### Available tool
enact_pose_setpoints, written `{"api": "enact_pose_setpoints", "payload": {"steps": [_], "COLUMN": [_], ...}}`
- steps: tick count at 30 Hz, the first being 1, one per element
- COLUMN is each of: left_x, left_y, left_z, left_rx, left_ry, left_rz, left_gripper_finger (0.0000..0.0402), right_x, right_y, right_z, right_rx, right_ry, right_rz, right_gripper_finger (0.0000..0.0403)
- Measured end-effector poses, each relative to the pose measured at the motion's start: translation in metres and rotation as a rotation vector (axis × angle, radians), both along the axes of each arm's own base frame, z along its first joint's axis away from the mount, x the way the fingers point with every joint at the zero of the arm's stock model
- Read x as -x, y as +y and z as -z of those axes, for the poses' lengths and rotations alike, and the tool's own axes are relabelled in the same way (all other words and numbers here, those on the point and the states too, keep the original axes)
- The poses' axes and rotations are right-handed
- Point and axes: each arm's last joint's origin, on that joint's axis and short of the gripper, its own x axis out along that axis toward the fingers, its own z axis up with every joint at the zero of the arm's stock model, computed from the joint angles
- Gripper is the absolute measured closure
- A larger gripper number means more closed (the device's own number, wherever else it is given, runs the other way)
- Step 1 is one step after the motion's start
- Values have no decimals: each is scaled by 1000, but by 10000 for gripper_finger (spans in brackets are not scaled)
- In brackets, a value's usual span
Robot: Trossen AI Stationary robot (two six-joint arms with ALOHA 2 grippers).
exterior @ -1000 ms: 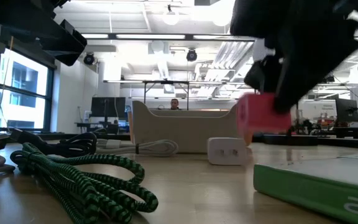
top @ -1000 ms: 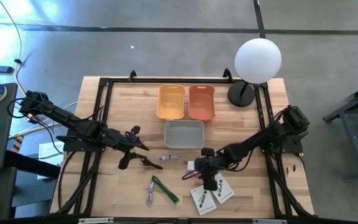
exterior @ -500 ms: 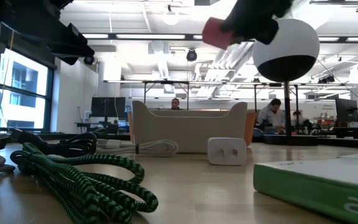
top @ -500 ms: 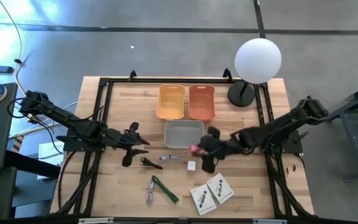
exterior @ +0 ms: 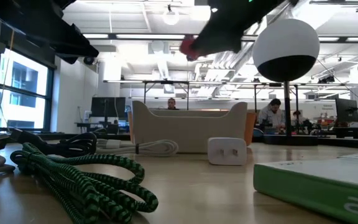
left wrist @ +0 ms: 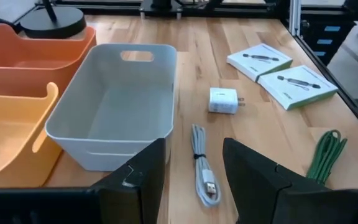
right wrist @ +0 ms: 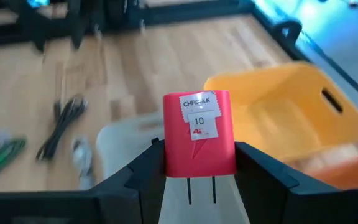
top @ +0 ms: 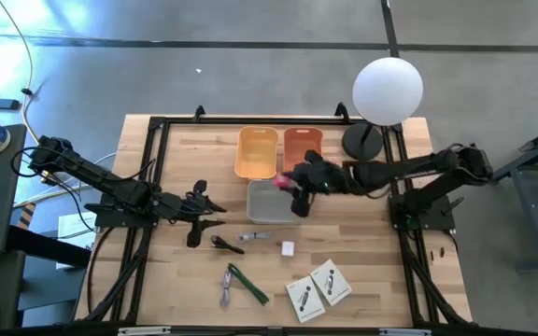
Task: Pick and place items into bin
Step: Put the pink charger adapter into the orange bin
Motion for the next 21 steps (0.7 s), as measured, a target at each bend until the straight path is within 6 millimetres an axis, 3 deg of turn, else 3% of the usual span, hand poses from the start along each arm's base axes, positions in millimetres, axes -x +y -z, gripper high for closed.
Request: {"api": "enact_pose_setpoints", "payload": {"steps": [8, 15, 21], "left_x": [0, 0, 0], "left_y": [1, 2, 3], "left_z": [-1, 0, -1], "left_rx": [8, 36, 24], "left_ry": [-15, -21, -28], "left_rz": [-58, -103, -137], "left_gripper_finger": [252, 252, 252], "right_x": [-20, 6, 25], "right_y": [-41, -80, -112], "right_z": [21, 33, 40], "right_rx": [-14, -12, -101], "right_ry": [-30, 184, 279], "right_rz": [43, 308, 418], "right_gripper_finger": [238, 238, 238]}}
